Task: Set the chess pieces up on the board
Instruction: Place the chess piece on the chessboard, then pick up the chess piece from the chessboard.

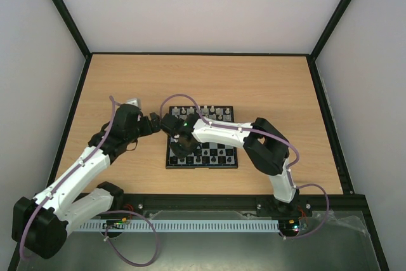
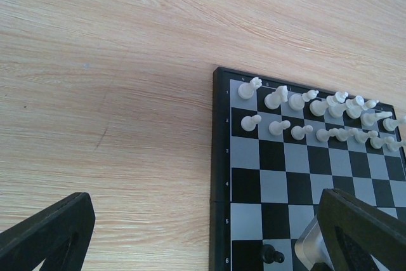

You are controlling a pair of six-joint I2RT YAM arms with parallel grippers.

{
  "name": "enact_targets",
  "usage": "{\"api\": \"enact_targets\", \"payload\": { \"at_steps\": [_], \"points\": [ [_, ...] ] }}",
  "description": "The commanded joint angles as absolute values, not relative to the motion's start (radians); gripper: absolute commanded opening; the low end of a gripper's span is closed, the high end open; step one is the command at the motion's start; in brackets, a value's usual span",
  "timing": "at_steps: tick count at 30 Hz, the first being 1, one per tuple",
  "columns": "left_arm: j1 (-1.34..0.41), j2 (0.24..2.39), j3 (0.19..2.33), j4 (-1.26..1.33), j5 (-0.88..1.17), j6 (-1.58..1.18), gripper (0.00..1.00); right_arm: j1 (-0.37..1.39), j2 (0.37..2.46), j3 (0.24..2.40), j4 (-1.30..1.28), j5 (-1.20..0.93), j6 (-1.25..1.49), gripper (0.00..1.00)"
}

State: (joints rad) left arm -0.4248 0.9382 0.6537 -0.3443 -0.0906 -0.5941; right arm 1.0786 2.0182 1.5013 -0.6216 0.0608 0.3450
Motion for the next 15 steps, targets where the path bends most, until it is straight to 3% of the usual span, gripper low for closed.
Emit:
{"api": "enact_targets", "payload": {
  "at_steps": [1, 9, 15],
  "points": [
    [-0.423, 0.922, 0.663, -0.353, -0.089, -0.603, 0.99, 1.088, 1.995, 1.5, -0.638, 0.073, 0.347, 0.2],
    [-0.423, 0.934, 0.689, -0.366, -0.069, -0.6, 1.0, 1.085, 1.889, 1.496, -0.649, 0.11, 0.345, 0.27],
    [-0.437, 1.03, 0.718, -0.367, 0.062, -0.552, 0.99, 1.03, 1.726, 1.422, -0.647, 0.168, 0.366, 0.36]
  ]
}}
